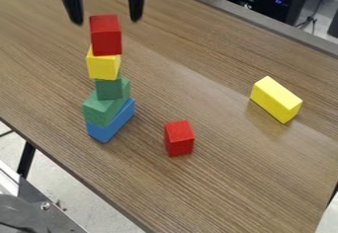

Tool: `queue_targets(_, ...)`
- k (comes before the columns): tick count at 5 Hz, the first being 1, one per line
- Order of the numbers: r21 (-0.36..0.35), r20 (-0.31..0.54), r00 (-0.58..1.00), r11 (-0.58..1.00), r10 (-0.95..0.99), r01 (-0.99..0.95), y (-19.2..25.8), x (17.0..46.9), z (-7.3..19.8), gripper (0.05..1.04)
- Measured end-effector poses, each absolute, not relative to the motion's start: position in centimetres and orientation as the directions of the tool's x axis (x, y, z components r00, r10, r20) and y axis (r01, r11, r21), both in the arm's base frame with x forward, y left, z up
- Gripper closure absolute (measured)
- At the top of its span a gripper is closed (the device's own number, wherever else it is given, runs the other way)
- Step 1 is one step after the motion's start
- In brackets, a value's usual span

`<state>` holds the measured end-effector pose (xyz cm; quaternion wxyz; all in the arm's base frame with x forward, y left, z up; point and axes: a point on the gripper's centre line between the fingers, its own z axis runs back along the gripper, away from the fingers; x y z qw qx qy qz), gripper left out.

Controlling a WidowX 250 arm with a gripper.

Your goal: Put the red cube on top of the yellow cube

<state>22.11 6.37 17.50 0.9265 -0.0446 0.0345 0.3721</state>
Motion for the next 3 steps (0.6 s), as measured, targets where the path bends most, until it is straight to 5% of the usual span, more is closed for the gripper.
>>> queue_targets(3,-0.009,-0.105,0.836,0.840,0.538,-0.542,2.3,22.3,18.7,0.085)
